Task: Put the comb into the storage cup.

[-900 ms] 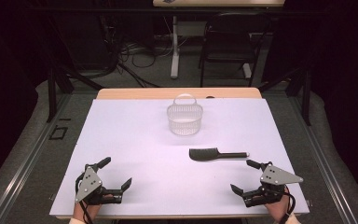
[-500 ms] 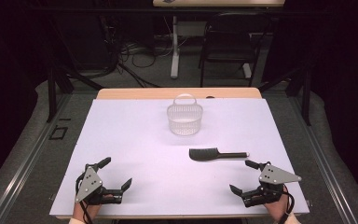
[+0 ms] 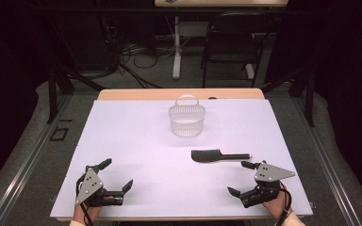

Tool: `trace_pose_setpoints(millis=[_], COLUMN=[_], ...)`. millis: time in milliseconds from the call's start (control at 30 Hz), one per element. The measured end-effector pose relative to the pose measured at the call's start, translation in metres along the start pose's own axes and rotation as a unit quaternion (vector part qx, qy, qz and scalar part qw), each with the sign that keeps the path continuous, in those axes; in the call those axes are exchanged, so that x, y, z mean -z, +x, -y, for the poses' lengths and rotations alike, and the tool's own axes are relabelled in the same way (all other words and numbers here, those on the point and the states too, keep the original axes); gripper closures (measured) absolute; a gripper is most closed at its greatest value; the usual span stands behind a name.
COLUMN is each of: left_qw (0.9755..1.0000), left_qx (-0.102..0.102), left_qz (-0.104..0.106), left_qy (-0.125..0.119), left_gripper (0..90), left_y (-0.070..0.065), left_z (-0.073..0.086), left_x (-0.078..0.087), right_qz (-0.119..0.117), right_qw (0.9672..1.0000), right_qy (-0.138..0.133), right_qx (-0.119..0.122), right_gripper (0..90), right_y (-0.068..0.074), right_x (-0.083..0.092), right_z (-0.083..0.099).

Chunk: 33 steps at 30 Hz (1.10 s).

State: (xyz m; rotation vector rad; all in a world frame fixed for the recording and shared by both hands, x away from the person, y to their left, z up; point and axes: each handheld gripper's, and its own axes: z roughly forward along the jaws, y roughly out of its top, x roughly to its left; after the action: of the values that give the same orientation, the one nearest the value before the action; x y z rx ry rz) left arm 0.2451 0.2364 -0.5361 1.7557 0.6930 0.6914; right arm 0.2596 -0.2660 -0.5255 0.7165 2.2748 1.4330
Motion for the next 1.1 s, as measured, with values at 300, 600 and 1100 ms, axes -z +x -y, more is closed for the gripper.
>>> trace_pose_setpoints(millis=[300, 600, 1100], left_qw=[1.0, 1.0, 1.0], left_qx=[-0.002, -0.004, -0.003], left_qz=[-0.001, 0.0, -0.002], left_qy=[-0.001, -0.004, 0.0], left_gripper=[0.3, 0.3, 0.2], left_y=[0.001, 0.001, 0.001], left_z=[-0.001, -0.001, 0.0], left_x=[-0.001, 0.001, 0.0], right_qz=[-0.003, -0.01, 0.017], right_qw=[0.9997, 0.9992, 0.9985], right_qy=[0.026, 0.037, 0.05], right_qx=[-0.002, -0.006, -0.011], right_gripper=[0.0, 0.0, 0.0], right_y=[-0.012, -0.022, -0.035], right_x=[-0.008, -0.017, -0.029], right_z=[-0.004, -0.009, -0.018])
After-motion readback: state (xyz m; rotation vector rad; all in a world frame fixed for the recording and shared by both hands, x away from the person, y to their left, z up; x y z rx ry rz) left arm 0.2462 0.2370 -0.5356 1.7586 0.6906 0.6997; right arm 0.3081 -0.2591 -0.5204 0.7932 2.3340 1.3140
